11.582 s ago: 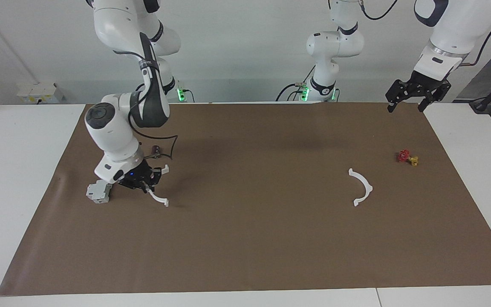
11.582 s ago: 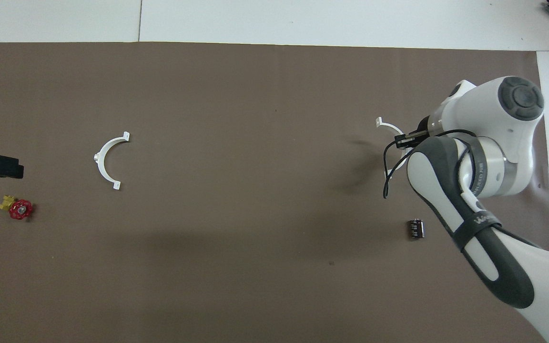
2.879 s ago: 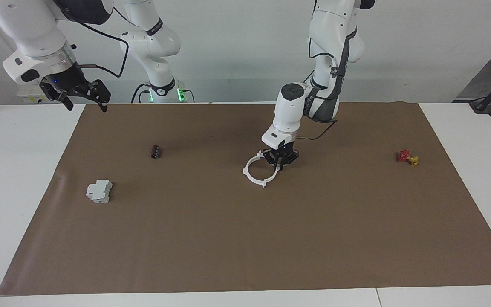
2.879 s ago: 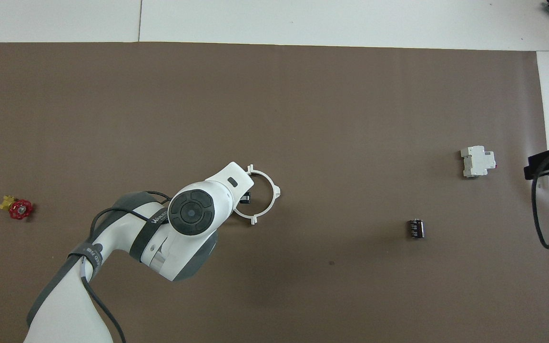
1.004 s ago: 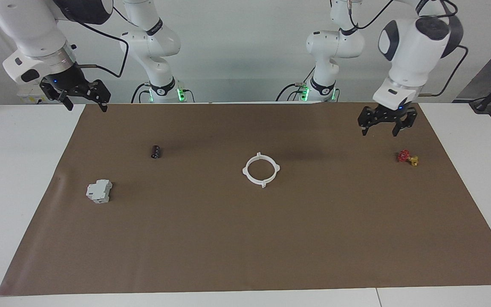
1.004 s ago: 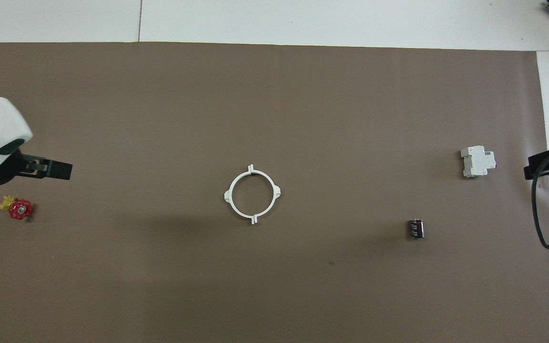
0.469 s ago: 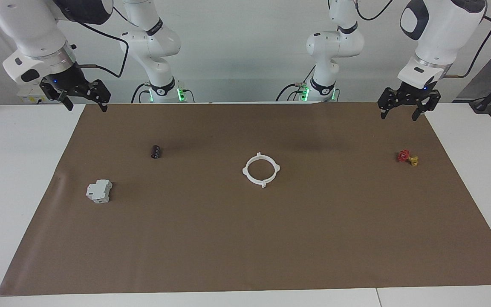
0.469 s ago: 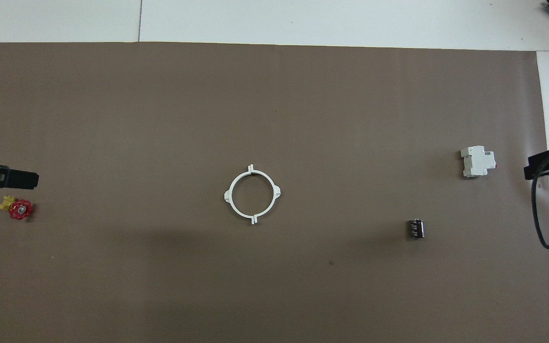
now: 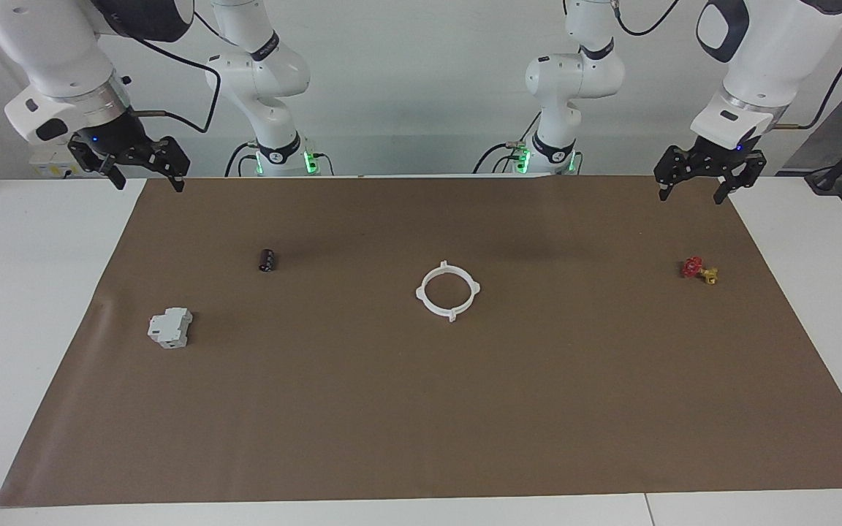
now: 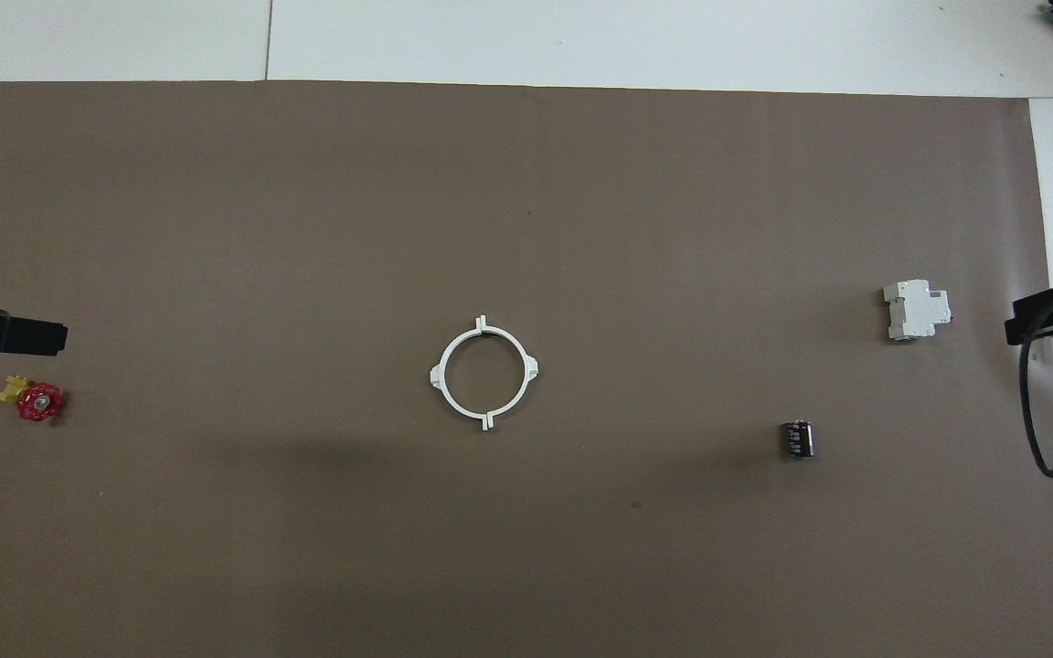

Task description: Assemble drain pipe with both arms

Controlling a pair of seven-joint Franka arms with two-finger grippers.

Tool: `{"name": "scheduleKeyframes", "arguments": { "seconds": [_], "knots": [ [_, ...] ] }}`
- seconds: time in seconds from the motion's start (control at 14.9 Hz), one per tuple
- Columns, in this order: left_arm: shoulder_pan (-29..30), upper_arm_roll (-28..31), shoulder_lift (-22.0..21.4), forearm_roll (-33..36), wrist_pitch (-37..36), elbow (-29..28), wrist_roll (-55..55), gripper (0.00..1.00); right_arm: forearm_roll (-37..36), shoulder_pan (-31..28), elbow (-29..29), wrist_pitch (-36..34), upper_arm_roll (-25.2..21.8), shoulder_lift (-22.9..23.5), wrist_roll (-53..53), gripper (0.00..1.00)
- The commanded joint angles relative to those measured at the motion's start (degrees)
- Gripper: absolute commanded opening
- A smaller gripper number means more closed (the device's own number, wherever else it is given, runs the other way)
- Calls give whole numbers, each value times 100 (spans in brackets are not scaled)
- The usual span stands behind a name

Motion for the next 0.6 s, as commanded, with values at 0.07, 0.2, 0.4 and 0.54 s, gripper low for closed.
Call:
{"name": "scheduleKeyframes", "arguments": {
  "seconds": [0.07,0.2,0.4,0.54],
  "knots": [
    [44,46,227,-26,-619,694,139,100,96,-22,-104,72,0,-83,-120,100],
    [115,46,200,-52,-619,720,139,100,96,-22,-104,72,0,-83,-120,100],
    [115,46,183,-61,-698,729,139,100,96,-22,-104,72,0,-83,-120,100],
    [115,46,130,-78,-663,685,130,100,96,-22,-104,72,0,-83,-120,100]
  ]
}}
